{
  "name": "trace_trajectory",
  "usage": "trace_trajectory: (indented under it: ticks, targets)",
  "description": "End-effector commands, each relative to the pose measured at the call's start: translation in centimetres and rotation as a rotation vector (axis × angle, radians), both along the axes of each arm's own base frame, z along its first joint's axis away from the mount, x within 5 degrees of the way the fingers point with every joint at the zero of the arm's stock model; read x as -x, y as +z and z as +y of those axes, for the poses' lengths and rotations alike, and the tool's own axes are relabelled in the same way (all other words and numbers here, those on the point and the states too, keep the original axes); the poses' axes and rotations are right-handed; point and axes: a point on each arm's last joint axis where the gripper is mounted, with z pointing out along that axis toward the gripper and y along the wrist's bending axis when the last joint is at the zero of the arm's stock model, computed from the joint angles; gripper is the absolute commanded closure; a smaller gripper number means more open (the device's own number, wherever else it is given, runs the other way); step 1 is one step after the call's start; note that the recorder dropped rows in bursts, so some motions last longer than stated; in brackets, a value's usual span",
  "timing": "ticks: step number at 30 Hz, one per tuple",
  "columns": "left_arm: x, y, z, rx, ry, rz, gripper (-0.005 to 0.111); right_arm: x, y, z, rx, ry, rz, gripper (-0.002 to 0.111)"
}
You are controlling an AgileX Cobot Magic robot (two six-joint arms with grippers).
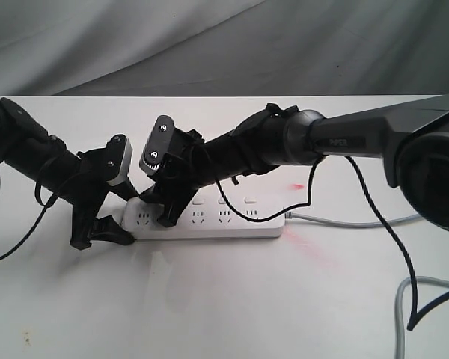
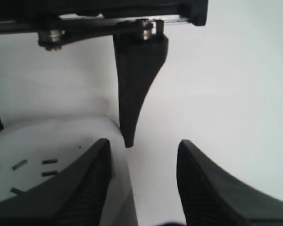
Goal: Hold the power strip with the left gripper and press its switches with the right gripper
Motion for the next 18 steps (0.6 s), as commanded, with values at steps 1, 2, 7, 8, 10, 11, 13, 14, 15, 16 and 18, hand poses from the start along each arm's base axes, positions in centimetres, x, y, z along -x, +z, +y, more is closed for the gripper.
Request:
trace_trajectory:
  ticks: [1,2,7,8,10,11,13,14,15,16,18]
  targets:
    - [-0.1,-0.3,0.4,-0.052,-0.025,-0.032,0.060,0.1,2.3,-0.5,0.013,0.010,-0.045,0.065]
    - [-0.1,-0.3,0.4,-0.052,-0.025,-0.032,0.060,0.0,2.9,-0.7,0.014,0.006,-0.054,0.065]
    - [-0.1,-0.3,0.4,-0.052,-0.025,-0.032,0.060,-0.3,3.5,-2.0,0.001,0.008,-0.024,0.065]
    - [-0.1,-0.3,0.4,-0.052,-0.025,-0.032,0.060,-0.3,3.5,-2.1,0.004,0.012,-0.016,0.065]
    - [-0.1,-0.3,0.4,-0.052,-0.025,-0.032,0.060,-0.3,3.2,-2.6,0.034,0.019,-0.016,0.065]
    - [-0.1,-0.3,0.4,-0.052,-0.025,-0.032,0.060,-0.2,3.0,-2.8,0.044,0.020,-0.010,0.065]
    - [-0.1,-0.3,0.4,-0.052,-0.023,-0.031,0.060,-0.1,2.5,-3.3,0.050,0.016,0.007,0.065]
    - [-0.1,-0.3,0.4,-0.052,-0.023,-0.031,0.060,0.1,2.1,-3.5,0.055,0.013,0.019,0.065]
    - [-0.1,-0.3,0.4,-0.052,-0.023,-0.031,0.060,0.2,1.8,-3.7,0.060,0.010,0.030,0.065]
    - [-0.1,-0.3,0.4,-0.052,-0.023,-0.031,0.060,0.3,1.6,-3.8,0.063,0.009,0.037,0.065]
    - [-0.1,-0.3,0.4,-0.052,-0.023,-0.031,0.060,0.4,1.4,-3.9,0.066,0.008,0.039,0.065]
